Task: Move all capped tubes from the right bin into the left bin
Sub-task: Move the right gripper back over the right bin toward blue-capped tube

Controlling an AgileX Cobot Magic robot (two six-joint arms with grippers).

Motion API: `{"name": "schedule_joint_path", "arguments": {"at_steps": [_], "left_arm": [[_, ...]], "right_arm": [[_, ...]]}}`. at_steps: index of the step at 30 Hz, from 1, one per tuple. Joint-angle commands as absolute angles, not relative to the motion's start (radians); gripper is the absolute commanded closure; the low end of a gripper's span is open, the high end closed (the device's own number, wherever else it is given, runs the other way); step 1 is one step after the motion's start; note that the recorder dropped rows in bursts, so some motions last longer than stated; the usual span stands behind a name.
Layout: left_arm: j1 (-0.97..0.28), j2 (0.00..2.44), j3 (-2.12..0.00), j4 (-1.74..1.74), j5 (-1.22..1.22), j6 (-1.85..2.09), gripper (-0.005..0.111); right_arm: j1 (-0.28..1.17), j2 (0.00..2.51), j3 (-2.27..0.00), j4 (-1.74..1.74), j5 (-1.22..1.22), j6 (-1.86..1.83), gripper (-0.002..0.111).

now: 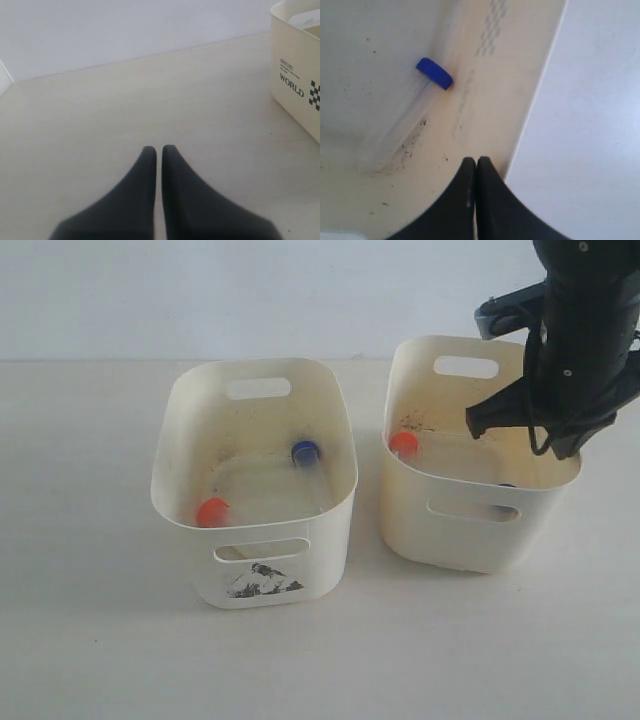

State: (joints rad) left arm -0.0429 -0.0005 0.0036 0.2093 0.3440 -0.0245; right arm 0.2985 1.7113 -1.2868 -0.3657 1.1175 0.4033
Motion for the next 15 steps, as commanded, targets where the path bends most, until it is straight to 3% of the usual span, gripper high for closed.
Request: {"name": "schedule_joint_path", "arguments": {"at_steps": [1,15], "left_arm": [[-0.044,0.000,0.000,0.206,0.339,-0.035,0.102],[-0.044,0.000,0.000,0.206,0.339,-0.035,0.102]], "right_arm": [[0.289,1.707,-1.305,-0.379,1.124,0.401,0.109],[0.289,1.740,-1.303,-0.271,1.116,0.347,0.109]]}}
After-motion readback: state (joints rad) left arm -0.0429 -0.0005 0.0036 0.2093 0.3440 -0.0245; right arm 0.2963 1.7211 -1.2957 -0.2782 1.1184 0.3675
